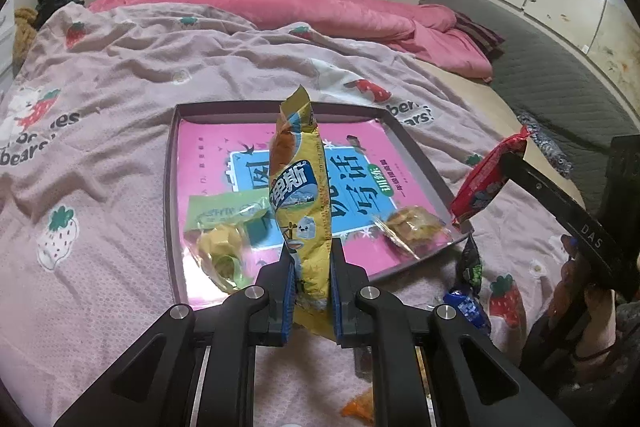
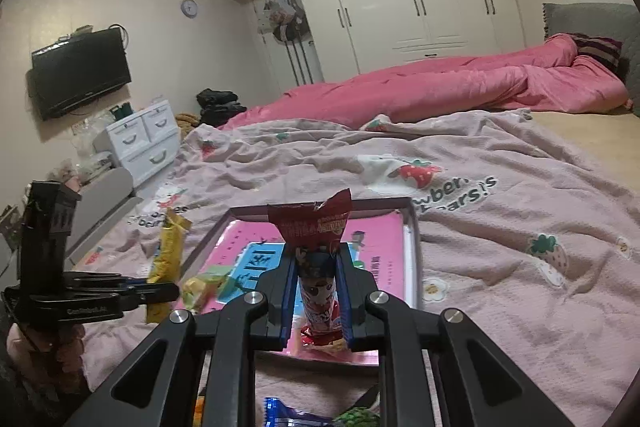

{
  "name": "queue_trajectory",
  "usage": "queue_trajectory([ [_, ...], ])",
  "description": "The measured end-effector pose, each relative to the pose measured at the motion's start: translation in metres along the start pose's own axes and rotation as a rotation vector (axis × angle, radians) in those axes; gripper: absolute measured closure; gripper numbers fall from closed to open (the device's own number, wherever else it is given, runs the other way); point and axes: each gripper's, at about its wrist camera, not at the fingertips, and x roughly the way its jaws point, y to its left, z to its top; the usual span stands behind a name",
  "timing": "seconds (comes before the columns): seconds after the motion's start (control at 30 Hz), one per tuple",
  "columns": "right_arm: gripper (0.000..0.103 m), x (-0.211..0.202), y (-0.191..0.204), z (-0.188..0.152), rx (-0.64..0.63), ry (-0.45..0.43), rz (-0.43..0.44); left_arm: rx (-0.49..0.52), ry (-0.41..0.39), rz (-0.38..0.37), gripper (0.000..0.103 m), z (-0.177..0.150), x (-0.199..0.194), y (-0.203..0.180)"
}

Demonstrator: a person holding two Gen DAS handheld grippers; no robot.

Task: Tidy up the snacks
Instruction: 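Lower the yellow stick into the tray and open left gripper while right gripper holds the red packet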

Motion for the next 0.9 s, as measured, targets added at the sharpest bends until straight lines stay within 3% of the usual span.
queue_trajectory([
  [0.9, 0.084, 0.014, -0.009, -0.007, -0.062, 0.076, -0.139, -0.003, 0.058, 0.017, 0.088, 0.003, 0.048, -0.007],
])
